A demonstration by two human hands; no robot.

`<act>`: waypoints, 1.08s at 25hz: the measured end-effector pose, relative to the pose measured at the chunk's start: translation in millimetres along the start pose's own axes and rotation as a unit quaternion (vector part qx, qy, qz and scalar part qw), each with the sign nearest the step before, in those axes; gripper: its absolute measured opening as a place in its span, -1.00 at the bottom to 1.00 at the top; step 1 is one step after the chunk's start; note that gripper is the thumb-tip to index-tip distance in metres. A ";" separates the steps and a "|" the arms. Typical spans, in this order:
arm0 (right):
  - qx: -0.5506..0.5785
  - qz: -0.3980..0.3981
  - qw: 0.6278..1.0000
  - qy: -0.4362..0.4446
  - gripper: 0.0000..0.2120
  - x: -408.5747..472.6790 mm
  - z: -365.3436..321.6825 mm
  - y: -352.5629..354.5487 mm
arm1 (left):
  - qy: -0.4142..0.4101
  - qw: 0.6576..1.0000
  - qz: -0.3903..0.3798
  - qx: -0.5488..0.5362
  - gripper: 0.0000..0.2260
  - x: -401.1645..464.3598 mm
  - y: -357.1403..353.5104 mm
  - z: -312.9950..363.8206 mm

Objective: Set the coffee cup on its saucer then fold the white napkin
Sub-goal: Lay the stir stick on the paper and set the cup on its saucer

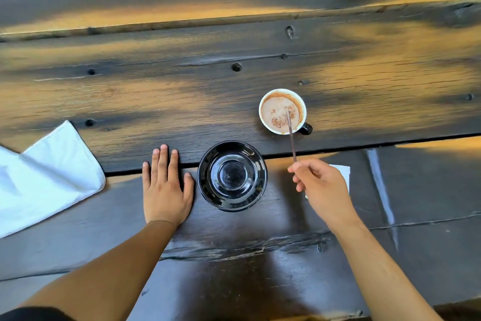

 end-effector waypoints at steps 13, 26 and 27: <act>-0.042 0.058 0.983 -0.169 -0.76 -54.2 141.9 59.7 | 0.004 0.999 0.027 -0.021 -0.42 0.1 0.1 -1.1; -0.111 0.080 0.976 -0.169 -0.62 -39.7 132.4 63.3 | 0.006 0.999 0.026 -0.021 -0.43 0.5 -2.7 -3.6; -0.106 0.086 0.978 -0.161 -0.64 -33.1 120.5 60.7 | 0.007 0.999 0.025 -0.021 -0.43 0.4 -2.5 -3.9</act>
Point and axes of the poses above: each hand's wrist, its own x-axis towards the middle knuckle, its own y-axis out of the back of the hand, z = x × y, the point moved 6 cm from there along x, towards the middle knuckle, and after that the axes turned 7 degrees about -y, right-handed, at the moved point
